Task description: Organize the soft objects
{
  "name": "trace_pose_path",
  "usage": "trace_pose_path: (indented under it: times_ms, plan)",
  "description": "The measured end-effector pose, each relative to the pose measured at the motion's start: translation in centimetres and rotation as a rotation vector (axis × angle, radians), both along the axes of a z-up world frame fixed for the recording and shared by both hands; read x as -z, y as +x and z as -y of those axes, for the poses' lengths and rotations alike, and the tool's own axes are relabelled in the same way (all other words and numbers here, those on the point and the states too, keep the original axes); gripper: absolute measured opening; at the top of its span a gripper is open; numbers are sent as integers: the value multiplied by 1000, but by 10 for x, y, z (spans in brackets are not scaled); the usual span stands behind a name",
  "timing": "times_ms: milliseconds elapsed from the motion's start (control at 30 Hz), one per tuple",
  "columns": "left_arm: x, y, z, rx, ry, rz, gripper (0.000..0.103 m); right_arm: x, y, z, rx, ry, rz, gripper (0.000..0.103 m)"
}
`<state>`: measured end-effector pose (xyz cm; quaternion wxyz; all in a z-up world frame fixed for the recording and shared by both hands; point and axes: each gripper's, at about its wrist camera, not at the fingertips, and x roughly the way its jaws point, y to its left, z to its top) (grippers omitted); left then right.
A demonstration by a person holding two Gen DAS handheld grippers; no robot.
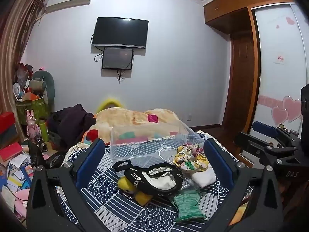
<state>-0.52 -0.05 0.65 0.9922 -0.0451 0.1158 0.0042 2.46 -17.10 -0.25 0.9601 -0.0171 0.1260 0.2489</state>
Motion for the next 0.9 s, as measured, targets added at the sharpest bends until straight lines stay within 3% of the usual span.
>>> trace_pose_path:
  times_ms: [900]
  plan:
    - [-4,-6,6,-1,13,5,103,-3,-3,1,-12,16,-5,103]
